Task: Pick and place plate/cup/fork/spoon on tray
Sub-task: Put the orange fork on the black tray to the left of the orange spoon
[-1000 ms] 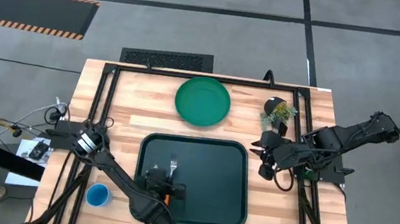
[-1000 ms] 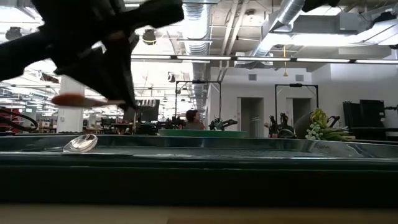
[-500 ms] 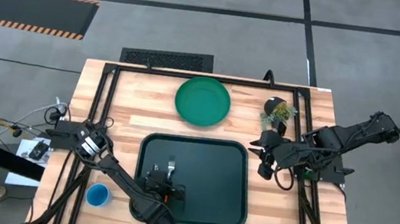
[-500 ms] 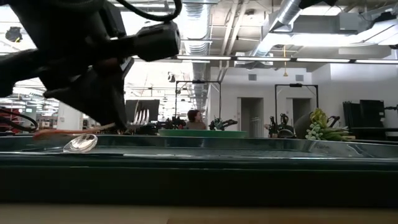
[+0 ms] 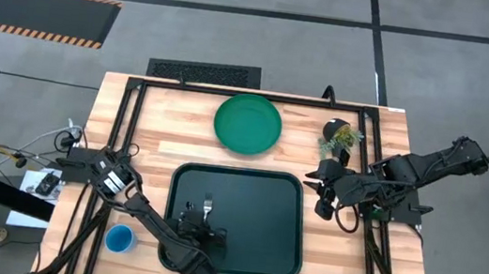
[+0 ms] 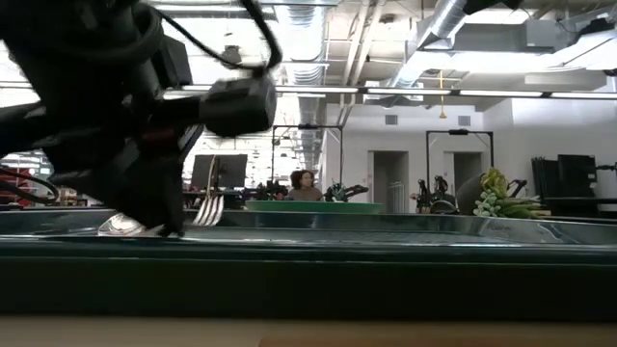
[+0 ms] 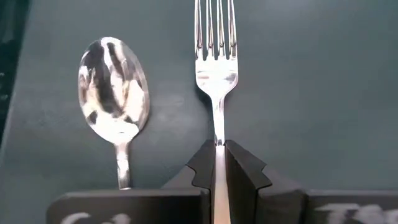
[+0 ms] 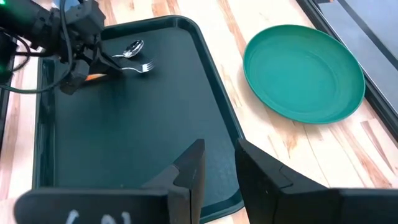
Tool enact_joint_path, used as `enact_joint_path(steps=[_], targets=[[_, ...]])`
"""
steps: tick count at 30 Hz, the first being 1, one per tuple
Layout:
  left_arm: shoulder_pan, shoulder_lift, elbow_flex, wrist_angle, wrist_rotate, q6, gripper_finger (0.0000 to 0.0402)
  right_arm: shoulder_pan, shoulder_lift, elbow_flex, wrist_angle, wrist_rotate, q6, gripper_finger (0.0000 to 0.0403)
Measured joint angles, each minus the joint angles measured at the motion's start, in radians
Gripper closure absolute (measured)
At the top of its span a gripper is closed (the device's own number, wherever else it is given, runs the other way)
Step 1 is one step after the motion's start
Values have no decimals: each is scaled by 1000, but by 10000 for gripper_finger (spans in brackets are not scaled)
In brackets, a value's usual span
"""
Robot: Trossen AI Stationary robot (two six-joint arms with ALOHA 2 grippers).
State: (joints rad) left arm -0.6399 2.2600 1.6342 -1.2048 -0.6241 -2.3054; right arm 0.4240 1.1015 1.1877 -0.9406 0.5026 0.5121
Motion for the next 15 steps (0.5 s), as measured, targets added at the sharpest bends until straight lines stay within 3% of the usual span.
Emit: enact_joint_path(steps=[15], targets=[[0,1,-1,27,17,32,388,0,0,0,0,0,1,290]])
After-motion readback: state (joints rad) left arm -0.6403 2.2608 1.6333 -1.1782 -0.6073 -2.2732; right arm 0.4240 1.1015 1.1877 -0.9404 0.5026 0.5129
